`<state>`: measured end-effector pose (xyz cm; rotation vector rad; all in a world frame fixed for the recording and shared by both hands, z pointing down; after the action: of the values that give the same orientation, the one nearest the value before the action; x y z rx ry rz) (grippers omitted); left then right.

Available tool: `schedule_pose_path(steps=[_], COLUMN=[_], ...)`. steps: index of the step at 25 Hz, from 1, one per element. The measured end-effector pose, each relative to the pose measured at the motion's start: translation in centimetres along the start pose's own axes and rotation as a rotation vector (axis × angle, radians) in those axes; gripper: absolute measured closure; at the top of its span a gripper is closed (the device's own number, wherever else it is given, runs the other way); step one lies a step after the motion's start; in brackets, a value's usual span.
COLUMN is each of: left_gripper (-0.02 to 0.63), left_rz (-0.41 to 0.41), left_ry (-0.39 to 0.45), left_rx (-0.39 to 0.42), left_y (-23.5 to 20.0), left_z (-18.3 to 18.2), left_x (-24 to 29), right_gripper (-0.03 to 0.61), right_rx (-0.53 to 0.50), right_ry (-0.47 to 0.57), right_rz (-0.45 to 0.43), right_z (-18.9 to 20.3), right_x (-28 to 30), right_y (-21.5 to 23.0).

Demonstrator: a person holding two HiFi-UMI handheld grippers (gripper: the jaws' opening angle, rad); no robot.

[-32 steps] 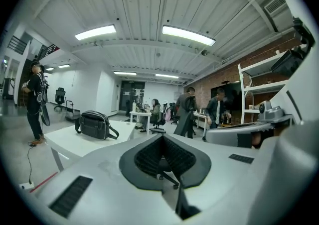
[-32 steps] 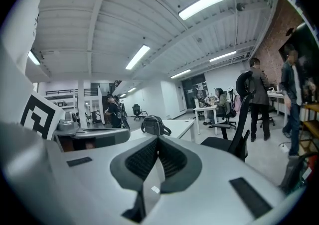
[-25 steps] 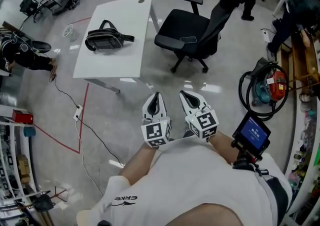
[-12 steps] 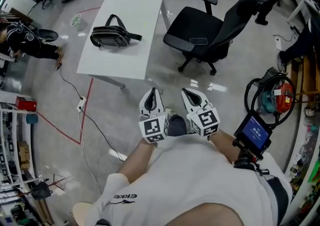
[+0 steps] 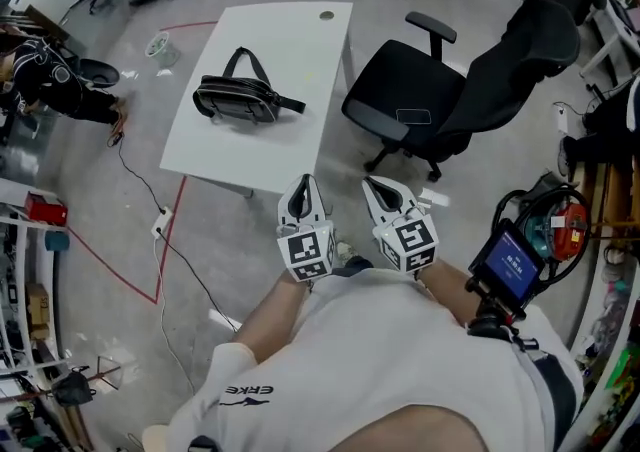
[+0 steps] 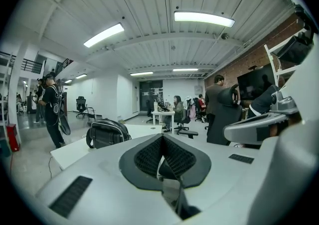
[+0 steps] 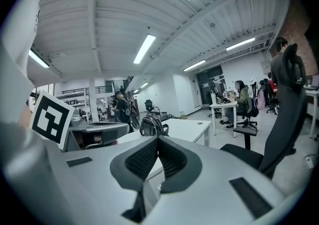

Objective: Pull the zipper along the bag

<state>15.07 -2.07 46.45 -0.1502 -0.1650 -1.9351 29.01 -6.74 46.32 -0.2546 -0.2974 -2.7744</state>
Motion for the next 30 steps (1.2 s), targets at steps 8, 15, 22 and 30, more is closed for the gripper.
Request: schedule_pose_path(steps=[8,15,22,30], left_gripper=[0.612,0.611,0.612,0.612], left_rz=[0.007,-0.039,-0.117,-0.229], left_ry=[-0.005,-0.028,-0.043,-0.098], left_rx=[0.009,-0.014,-0.021,-0.034], left_y=[-4.3,-7.4,-9.0,-10.6], left_z=[0.0,0.4,0.7,1.0], left_x=[5.9,9.2,13.0,17.4], right_gripper=[0.574,0.574,0.574,0.574], right_rx=[-0.004,-0.034,-0.09,-0.179], right_ry=[-0.002,-0.04,-0.069,-0.175], right_rz=[0.008,-0.035,-0.125,-0.29], right_z=[-1.2,-2.2,-3.4,-3.4], right_x=[7.4,12.5,18.4,25.8], right_y=[1.1,2.2,5.3,8.5])
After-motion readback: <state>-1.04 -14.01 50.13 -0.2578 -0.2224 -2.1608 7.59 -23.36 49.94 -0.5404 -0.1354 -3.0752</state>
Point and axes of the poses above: the fingertips, and each gripper's own axes: x forward along the fingers, y to its right, z out of its underside, the point moved 4 cm from there along -x, backward along the fingers, and after that the axes turned 11 degrees about -z, right-handed, at the moved point
